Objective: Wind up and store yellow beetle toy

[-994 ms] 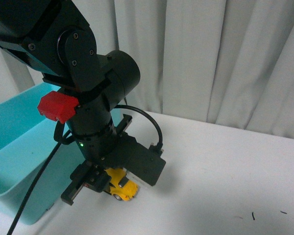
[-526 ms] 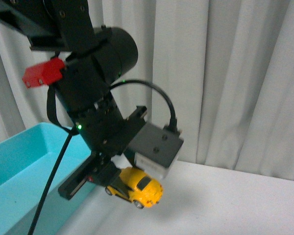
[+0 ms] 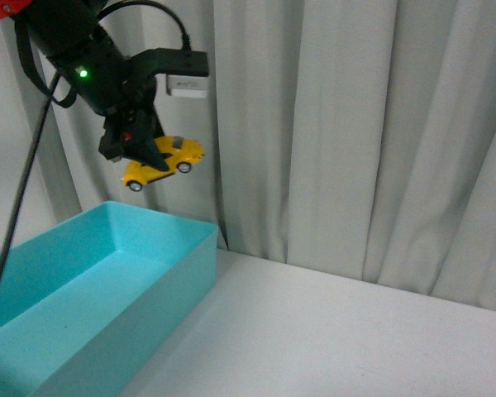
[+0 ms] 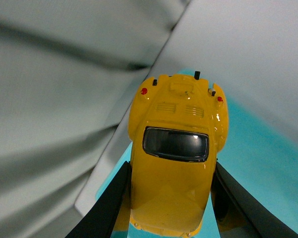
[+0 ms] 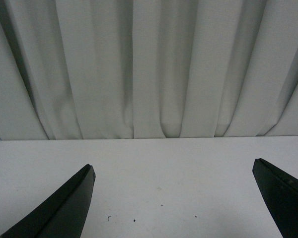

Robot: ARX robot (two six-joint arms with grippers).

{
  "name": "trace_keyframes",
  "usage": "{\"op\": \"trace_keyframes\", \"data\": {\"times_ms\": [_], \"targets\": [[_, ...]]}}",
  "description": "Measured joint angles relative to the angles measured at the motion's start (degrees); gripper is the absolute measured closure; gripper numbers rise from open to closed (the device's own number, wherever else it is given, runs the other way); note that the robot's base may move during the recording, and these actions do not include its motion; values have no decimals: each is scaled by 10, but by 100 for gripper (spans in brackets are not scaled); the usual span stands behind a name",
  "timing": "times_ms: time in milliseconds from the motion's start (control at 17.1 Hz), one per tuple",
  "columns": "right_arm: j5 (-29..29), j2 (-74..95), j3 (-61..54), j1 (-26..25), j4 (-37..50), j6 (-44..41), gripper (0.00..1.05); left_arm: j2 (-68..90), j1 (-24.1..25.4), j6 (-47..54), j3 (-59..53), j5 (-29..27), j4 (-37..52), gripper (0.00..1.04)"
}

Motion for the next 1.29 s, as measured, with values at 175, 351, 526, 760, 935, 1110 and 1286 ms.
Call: {"op": "trace_keyframes", "data": {"times_ms": [175,351,526,760,935,1110,1286], "targets": [[0,0,0,0,0,0,7,41,57,-82,-10,-65,46,65],[0,0,0,0,0,0,7,53,96,-131,-70,-104,64,66],[0,0,0,0,0,0,7,75,120,-156,-106,-121,100,66],[0,0,0,0,0,0,7,106,119,-171,-121,-125,121,66],[0,0,0,0,0,0,7,133,107,-189,-125,-127,141,66],[0,0,0,0,0,0,7,157,96,-199,-142,-133,159,66],[0,0,0,0,0,0,7,176,94,-206,-143,-138,177,66]]}}
